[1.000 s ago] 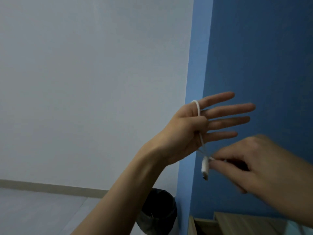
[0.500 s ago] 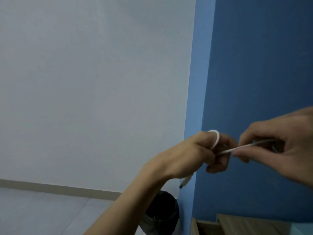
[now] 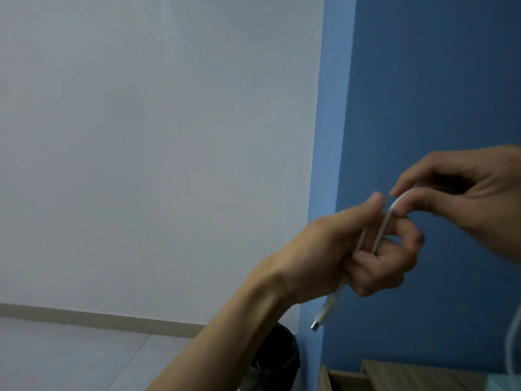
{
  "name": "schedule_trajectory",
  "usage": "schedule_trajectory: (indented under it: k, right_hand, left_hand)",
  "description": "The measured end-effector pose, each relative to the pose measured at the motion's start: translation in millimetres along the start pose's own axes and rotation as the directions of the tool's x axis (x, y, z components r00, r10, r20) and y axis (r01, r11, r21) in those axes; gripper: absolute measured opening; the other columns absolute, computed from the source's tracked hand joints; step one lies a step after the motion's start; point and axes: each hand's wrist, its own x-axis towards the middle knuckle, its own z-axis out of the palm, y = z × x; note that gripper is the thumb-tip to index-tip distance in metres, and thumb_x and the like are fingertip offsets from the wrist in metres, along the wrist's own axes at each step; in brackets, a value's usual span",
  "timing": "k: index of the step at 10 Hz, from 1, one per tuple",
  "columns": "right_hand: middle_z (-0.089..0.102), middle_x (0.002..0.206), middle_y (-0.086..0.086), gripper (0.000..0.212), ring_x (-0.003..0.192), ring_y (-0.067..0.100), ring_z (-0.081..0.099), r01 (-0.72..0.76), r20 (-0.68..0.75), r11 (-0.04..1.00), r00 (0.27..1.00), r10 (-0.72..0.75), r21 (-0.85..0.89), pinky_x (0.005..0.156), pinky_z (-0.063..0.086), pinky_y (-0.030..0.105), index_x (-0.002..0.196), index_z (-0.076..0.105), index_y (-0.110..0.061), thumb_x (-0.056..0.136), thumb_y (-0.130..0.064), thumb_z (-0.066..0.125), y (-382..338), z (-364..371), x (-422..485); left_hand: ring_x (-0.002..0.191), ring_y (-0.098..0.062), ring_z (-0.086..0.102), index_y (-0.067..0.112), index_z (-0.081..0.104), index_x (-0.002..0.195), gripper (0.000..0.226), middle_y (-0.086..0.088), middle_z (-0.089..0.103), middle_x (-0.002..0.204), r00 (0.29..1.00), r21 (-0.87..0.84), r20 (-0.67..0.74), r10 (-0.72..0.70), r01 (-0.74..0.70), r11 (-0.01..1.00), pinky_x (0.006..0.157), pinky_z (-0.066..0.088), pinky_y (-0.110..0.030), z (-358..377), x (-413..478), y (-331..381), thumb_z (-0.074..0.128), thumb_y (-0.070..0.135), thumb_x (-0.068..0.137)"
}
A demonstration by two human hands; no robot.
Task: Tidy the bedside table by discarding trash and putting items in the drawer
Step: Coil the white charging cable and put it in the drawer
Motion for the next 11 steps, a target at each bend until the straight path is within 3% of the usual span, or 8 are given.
schedule_trajectory:
  k: [2,4,5,6,7,9,10,11]
  right_hand:
    - [0.048,0.044,-0.004,0.044,0.041,0.005,0.037,-0.299,0.056,0.906,0.954,0.296,0.301,0.041,0.030,0.010,0.067,0.071,-0.023,0.060,-0.066,0.064,20.3,2.8,6.3]
    - [0.074,0.073,-0.013,0.050,0.087,0.000,0.058,-0.722,-0.175,0.666,0.692,0.700,-0.189,0.044,0.045,0.021,0.087,0.056,-0.036,0.098,-0.036,0.008,23.5,61.6,-6.0]
    - [0.068,0.067,-0.017,0.028,0.060,-0.005,0.063,-0.599,0.173,0.720,0.714,0.679,-0.350,0.053,0.045,0.016,0.075,0.061,-0.025,0.090,-0.037,0.040,14.1,63.8,-28.8]
    - [0.062,0.061,-0.009,0.024,0.048,0.003,0.055,-0.411,0.217,0.908,0.882,0.418,-0.079,0.046,0.037,0.011,0.069,0.065,-0.029,0.088,-0.037,0.052,-9.3,58.7,-37.4]
    - [0.057,0.053,0.001,0.018,0.056,-0.002,0.056,-0.317,0.271,0.927,0.891,0.363,-0.200,0.049,0.040,0.011,0.098,0.064,-0.029,0.091,-0.024,0.048,-8.8,60.3,-42.3]
    - [0.062,0.047,0.004,0.022,0.029,0.008,0.042,-0.600,0.499,0.795,0.718,0.486,0.087,0.037,0.035,0.017,0.084,0.062,-0.021,0.094,-0.020,0.043,-19.3,50.3,-39.5]
    - [0.061,0.046,0.007,0.025,0.031,0.007,0.044,-0.569,0.494,0.821,0.728,0.475,0.049,0.039,0.037,0.016,0.084,0.063,-0.020,0.095,-0.024,0.041,-19.9,50.3,-43.3]
    - [0.051,0.044,0.010,0.043,0.040,0.007,0.046,-0.193,0.417,0.928,0.850,0.321,-0.319,0.047,0.046,0.024,0.064,0.058,-0.023,0.082,-0.048,0.029,-20.5,52.0,-46.8]
  left_hand:
    - [0.053,-0.005,0.056,0.020,0.055,0.066,0.045,-0.016,0.064,0.077,0.986,-0.066,0.070,0.150,-0.146,0.987,0.053,0.044,-0.014,-2.4,1.9,-1.7,0.027,0.040,0.095]
    - [0.106,-0.034,0.065,0.011,0.059,0.081,0.027,-0.044,0.045,0.113,0.956,-0.047,-0.002,0.292,-0.292,0.955,0.088,0.054,-0.029,-0.9,6.6,6.0,0.036,0.015,0.094]
    - [0.130,-0.044,0.037,0.003,0.051,0.103,0.033,-0.038,0.029,0.139,0.937,0.000,-0.068,0.343,-0.344,0.939,0.098,0.047,-0.030,-14.4,3.2,10.6,0.022,-0.008,0.094]
    - [0.133,-0.034,0.038,-0.003,0.046,0.121,0.035,-0.030,0.032,0.142,0.925,0.109,-0.157,0.346,-0.332,0.937,0.104,0.043,-0.032,-25.7,1.1,11.9,0.023,-0.007,0.095]
    - [0.133,-0.032,0.039,-0.010,0.032,0.137,0.042,-0.026,0.035,0.145,0.894,0.132,-0.284,0.347,-0.322,0.938,0.106,0.039,-0.034,-32.7,1.1,6.6,0.023,-0.004,0.097]
    - [0.132,-0.032,0.041,-0.002,0.038,0.134,0.039,-0.024,0.039,0.143,0.865,0.051,-0.367,0.341,-0.347,0.936,0.106,0.038,-0.034,-32.6,1.8,-1.6,0.023,-0.001,0.098]
    - [0.131,-0.031,0.044,0.001,0.041,0.131,0.037,-0.022,0.043,0.142,0.843,0.031,-0.432,0.321,-0.342,0.939,0.106,0.039,-0.035,-32.3,1.8,-2.1,0.024,0.001,0.098]
    - [0.117,-0.022,0.060,0.001,0.043,0.128,0.035,-0.024,0.052,0.133,0.849,0.092,-0.474,0.233,-0.216,0.972,0.102,0.044,-0.030,-28.8,2.5,-10.2,0.024,0.004,0.100]
